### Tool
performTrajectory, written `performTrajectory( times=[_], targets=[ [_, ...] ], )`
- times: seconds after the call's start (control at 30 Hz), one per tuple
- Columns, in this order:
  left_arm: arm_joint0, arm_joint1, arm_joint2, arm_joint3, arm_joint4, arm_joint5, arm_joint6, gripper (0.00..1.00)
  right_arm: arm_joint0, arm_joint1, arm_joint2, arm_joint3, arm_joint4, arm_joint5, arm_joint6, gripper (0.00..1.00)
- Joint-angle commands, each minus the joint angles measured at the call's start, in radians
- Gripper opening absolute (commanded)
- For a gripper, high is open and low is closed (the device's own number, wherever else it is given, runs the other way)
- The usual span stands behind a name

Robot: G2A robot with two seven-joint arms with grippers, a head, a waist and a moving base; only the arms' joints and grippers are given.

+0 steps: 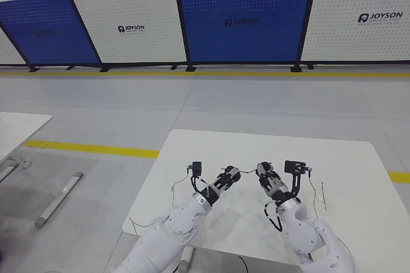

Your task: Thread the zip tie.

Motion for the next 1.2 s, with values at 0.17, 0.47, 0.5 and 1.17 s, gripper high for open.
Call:
performTrajectory(
  times=[0.17, 0.47, 0.5, 1.17],
  targets=[
    [0.000, 0.000, 0.000, 0.000, 0.000, 0.000, 0.000, 0.00, -0.017, 0.002, 0.015, -0.015, -0.007, -0.009, -0.003, 0.00],
    [0.000, 0.000, 0.000, 0.000, 0.000, 0.000, 0.000, 0.00, -0.011, -0.001, 0.008, -0.014, -0.013, -0.016, 0.003, 0.00],
    [0.000, 0.000, 0.000, 0.000, 0.000, 0.000, 0.000, 0.00, -0.011, -0.001, 0.007, -0.014, -0.015, -0.015, 0.004, 0.00],
    [0.000, 0.000, 0.000, 0.000, 0.000, 0.000, 0.000, 0.00, -0.017, -0.004, 0.014, -0.013, -0.025, -0.019, -0.001, 0.00]
  ],
)
